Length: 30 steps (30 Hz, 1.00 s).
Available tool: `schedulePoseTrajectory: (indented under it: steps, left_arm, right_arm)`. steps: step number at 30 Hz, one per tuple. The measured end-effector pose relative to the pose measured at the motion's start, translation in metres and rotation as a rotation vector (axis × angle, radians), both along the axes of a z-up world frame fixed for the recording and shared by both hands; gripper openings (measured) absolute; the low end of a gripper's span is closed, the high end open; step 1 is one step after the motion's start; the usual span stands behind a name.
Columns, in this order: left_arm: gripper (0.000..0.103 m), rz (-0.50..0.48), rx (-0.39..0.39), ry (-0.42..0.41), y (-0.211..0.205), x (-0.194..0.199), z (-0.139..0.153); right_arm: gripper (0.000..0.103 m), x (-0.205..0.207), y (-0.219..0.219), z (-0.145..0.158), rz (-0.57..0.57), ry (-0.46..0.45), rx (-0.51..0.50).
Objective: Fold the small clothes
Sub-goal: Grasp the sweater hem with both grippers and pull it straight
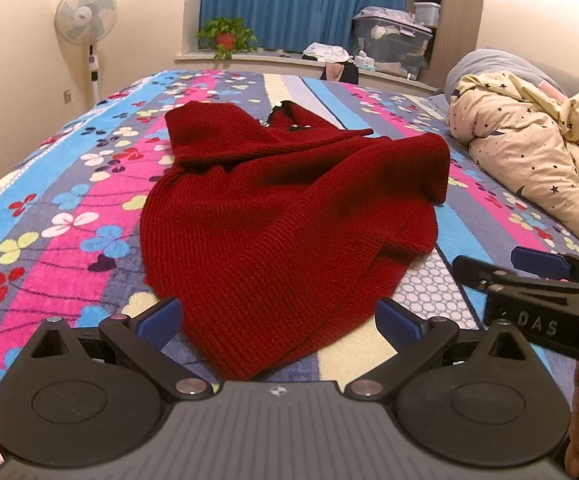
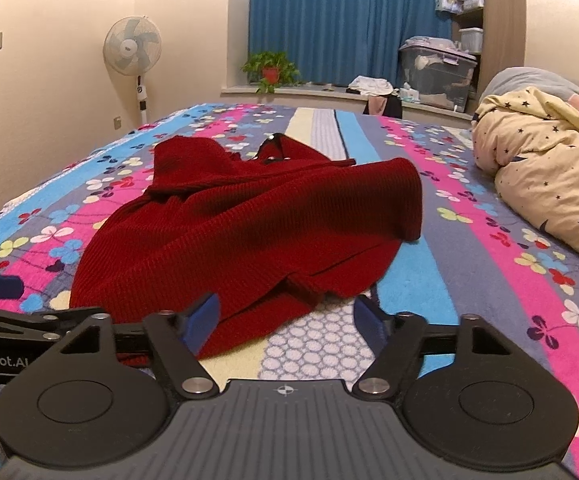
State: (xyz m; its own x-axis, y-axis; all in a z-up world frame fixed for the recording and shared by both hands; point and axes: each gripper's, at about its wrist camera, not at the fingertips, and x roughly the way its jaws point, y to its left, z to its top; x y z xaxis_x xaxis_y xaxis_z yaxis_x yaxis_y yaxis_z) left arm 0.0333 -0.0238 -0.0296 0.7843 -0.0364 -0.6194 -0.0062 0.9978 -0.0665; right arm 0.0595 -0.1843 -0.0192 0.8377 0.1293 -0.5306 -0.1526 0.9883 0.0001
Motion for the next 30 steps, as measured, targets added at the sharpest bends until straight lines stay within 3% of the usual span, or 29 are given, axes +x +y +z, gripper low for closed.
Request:
schedulePoseTrajectory:
  steps: [5, 10, 13, 16, 18, 19, 22, 24, 25, 30]
  left_arm:
    - [0.102, 0.014, -0.004, 0.010, 0.004, 0.002, 0.000]
    - [0.100, 0.010, 0.019, 0.006, 0.022, 0.006, 0.014]
    - [0.087, -0.069, 0.063, -0.020, 0.046, 0.018, 0.033]
    - [0.062, -0.158, 0.064, -0.022, 0.072, 0.037, 0.039]
    - [0.049, -0.163, 0.047, 0.011, 0.091, 0.054, 0.029]
    - [0.047, -0.141, 0.028, 0.035, 0.100, 0.062, 0.020]
    - [0.047, -0.023, -0.105, 0.221, 0.124, 0.087, -0.011]
    - [0.047, -0.001, -0.220, 0.263, 0.130, 0.095, -0.019]
    - [0.047, -0.001, -0.236, 0.272, 0.130, 0.098, -0.022]
    - [0.054, -0.006, -0.254, 0.366, 0.127, 0.113, -0.040]
  right_arm:
    - [0.064, 0.003, -0.007, 0.000, -0.044, -0.005, 0.035]
    - [0.063, 0.004, -0.026, 0.016, -0.110, -0.066, 0.070]
    - [0.063, 0.020, -0.060, 0.038, -0.164, -0.089, 0.126]
    - [0.063, 0.051, -0.103, 0.054, -0.218, -0.098, 0.178]
    - [0.056, 0.075, -0.127, 0.052, -0.270, -0.095, 0.187]
    - [0.056, 0.088, -0.140, 0.047, -0.291, -0.084, 0.193]
    - [0.056, 0.126, -0.165, 0.018, -0.351, -0.030, 0.194]
    - [0.058, 0.153, -0.171, -0.004, -0.347, 0.034, 0.195]
    - [0.058, 0.167, -0.173, -0.013, -0.327, 0.056, 0.202]
    - [0.083, 0.216, -0.153, -0.040, -0.233, -0.006, 0.091]
